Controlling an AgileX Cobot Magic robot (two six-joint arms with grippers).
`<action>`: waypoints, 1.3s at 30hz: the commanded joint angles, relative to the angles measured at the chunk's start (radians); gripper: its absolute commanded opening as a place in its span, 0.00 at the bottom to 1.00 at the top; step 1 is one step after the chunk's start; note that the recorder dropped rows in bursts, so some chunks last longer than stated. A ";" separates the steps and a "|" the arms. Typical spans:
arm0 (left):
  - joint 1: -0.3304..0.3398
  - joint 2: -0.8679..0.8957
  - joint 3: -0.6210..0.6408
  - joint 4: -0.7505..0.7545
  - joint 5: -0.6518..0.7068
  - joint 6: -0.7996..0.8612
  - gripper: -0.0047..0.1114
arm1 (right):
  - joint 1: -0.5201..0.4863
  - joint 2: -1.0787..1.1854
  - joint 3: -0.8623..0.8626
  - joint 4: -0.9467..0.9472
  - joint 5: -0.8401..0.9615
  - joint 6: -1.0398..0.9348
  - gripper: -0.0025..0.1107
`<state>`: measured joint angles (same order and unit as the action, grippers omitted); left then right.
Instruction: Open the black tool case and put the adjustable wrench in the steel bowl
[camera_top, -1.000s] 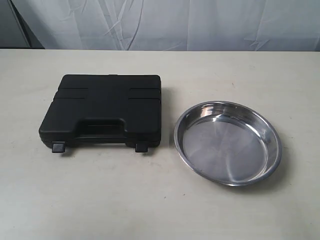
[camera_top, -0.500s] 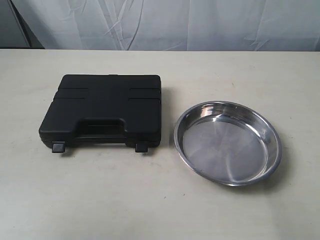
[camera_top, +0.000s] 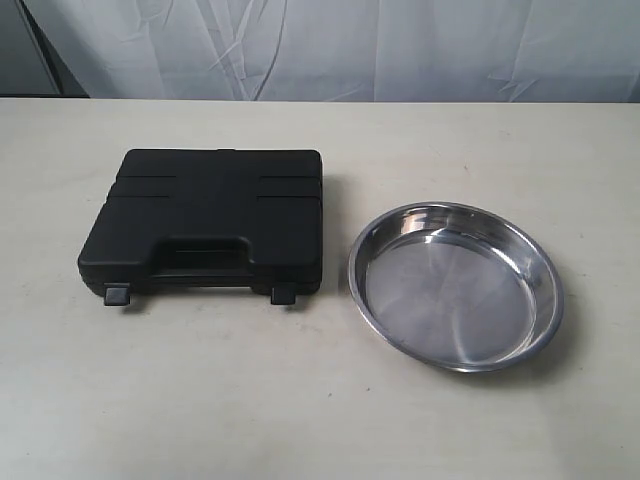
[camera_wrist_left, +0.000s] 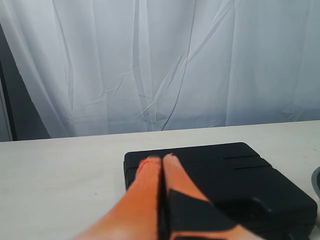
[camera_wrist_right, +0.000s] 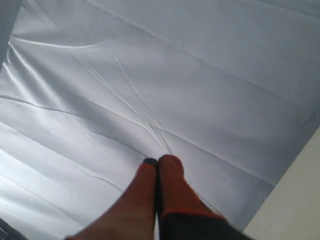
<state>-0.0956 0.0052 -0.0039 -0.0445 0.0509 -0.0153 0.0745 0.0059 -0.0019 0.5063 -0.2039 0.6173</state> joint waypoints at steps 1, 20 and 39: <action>-0.007 -0.005 0.004 0.006 0.000 -0.001 0.04 | -0.005 -0.006 -0.019 0.021 0.004 0.256 0.01; -0.007 -0.005 0.004 0.006 0.000 -0.001 0.04 | -0.002 0.864 -0.772 -2.083 -0.376 1.134 0.01; -0.007 -0.005 0.004 0.006 -0.002 -0.001 0.04 | 0.581 1.823 -1.347 -2.129 0.400 0.680 0.01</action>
<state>-0.0956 0.0052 -0.0039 -0.0445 0.0509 -0.0153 0.6462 1.8201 -1.3402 -1.6540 0.0835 1.4048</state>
